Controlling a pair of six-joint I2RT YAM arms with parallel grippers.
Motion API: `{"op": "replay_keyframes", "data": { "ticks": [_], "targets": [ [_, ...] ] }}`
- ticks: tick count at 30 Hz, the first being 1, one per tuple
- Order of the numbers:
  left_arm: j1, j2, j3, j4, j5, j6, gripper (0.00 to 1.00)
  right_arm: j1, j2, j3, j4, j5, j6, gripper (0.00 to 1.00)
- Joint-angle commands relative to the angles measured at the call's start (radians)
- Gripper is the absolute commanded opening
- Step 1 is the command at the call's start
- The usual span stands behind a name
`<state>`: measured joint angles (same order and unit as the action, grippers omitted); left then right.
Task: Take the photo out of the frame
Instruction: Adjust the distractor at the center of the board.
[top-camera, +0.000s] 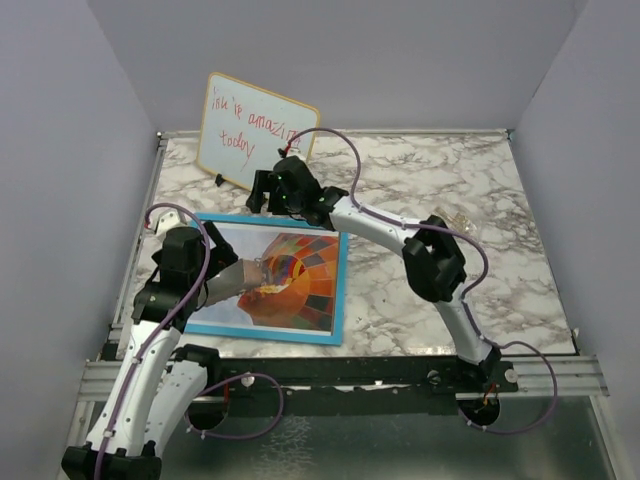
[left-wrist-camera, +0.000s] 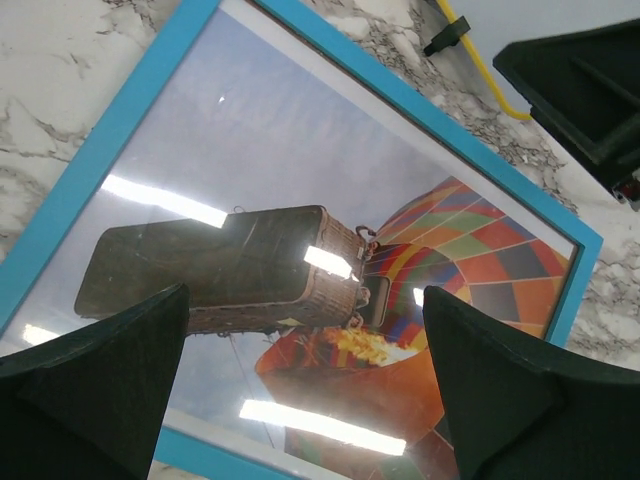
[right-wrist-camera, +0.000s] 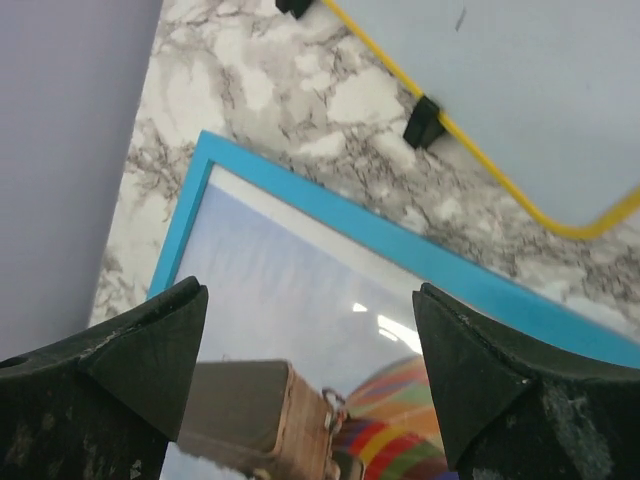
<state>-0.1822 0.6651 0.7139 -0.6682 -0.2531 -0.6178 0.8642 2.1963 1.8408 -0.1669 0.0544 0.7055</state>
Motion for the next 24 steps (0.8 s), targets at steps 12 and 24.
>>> {"op": "replay_keyframes", "data": {
  "ticks": [12,24],
  "targets": [
    [0.039,-0.001,0.030,-0.038,-0.045,-0.020,0.99,0.016,0.387,0.473,-0.139,0.042,-0.179,0.90],
    [0.049,0.015,0.026,-0.028,-0.026,-0.013,0.99,-0.030,0.445,0.501,-0.164,0.047,-0.199,0.92]
  ]
}}
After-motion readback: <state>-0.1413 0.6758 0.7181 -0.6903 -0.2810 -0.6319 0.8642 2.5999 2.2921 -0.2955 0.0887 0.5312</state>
